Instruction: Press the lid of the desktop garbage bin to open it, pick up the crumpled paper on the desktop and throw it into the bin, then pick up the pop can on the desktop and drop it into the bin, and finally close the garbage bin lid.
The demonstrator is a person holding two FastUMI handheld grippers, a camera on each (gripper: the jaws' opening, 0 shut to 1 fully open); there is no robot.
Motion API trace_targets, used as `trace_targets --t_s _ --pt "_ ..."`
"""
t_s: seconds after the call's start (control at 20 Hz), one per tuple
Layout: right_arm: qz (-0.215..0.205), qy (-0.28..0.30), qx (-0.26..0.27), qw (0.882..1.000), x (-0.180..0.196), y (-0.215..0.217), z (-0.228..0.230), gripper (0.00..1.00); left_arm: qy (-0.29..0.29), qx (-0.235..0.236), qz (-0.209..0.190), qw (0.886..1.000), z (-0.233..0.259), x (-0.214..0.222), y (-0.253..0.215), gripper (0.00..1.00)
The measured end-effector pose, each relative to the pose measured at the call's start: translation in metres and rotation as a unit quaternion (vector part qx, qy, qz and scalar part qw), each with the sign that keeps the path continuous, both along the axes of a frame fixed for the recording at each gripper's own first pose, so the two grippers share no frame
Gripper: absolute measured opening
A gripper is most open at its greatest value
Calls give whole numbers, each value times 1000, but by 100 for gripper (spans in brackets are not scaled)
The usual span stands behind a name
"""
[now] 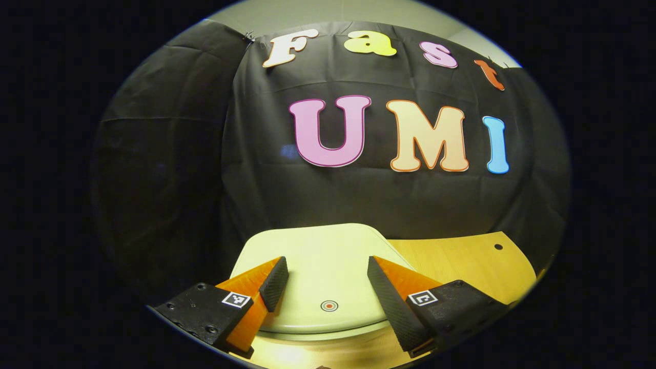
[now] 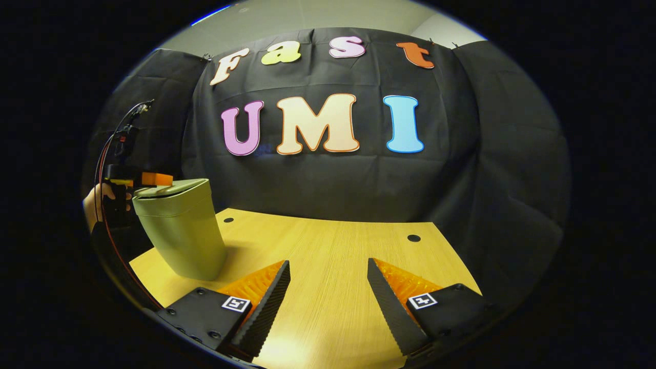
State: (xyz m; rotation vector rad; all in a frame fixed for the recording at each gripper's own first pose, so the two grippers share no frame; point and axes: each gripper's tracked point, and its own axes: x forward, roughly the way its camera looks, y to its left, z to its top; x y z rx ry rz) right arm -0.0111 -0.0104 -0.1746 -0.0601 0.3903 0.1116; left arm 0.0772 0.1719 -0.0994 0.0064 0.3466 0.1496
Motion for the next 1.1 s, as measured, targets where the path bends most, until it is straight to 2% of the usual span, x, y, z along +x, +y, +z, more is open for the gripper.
trace_targets --t_s 0.4,0.6,0.7,0.85,0.9,1.0,1.1 --pt "6 18 20 1000 7 16 -19 95 -64 19 -6 998 3 -8 -4 97" --pt "6 24 26 999 17 18 -24 96 -89 52 -10 995 5 -14 -7 96" --pt "6 27 32 999 21 21 -26 96 -71 44 -7 996 0 -13 -7 96" --pt "11 25 35 999 28 28 -26 96 -14 36 -19 999 -11 -16 -9 97" --pt "12 22 40 999 31 31 -22 94 -8 36 -27 999 -9 -17 -10 97" --pt "16 15 50 999 34 38 -18 96 -4 31 -24 999 -6 -13 -7 97" --pt "20 8 52 998 37 42 -9 96 -30 9 -17 999 2 -14 -7 95"
